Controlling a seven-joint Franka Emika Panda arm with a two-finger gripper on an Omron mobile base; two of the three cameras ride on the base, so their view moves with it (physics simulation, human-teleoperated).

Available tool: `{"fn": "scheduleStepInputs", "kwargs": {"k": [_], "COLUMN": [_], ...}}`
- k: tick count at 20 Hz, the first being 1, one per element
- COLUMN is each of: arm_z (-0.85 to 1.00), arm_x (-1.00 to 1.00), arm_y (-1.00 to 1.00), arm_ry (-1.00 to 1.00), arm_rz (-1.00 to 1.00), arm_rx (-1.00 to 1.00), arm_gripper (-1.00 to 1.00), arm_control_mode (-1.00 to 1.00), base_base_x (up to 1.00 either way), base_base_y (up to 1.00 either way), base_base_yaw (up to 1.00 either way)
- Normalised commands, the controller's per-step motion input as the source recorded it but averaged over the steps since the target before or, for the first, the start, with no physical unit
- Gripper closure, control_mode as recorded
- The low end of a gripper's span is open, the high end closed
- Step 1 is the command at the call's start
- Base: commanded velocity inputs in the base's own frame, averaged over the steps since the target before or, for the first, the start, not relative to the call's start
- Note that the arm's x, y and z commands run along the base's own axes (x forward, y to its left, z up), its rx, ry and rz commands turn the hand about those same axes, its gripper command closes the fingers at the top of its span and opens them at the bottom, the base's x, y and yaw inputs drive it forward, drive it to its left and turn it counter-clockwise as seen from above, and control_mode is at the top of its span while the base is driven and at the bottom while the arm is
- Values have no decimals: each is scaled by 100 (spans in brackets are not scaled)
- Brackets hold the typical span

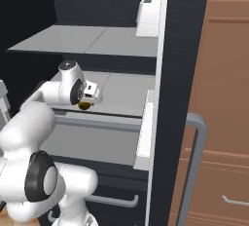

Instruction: Retrieve a lemon from the fridge and place it on the cutting board with the fish.

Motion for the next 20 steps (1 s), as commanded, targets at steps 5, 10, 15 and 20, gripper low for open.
{"fn": "scheduleStepInputs", "kwargs": {"k": [5,10,15,20], "arm_z": [42,36,25,9], "arm_x": [-84,-84,-70,-60], "arm_y": [-17,-18,-8,-8], "arm_ry": [0,2,5,4], "arm_rz": [0,0,0,0], "arm_rx": [0,0,0,0], "arm_gripper": [100,100,100,100], "arm_control_mode": [-100,-100,-100,-100], "base_base_x": [0,0,0,0], "base_base_y": [0,0,0,0], "base_base_yaw": [0,0,0,0]}}
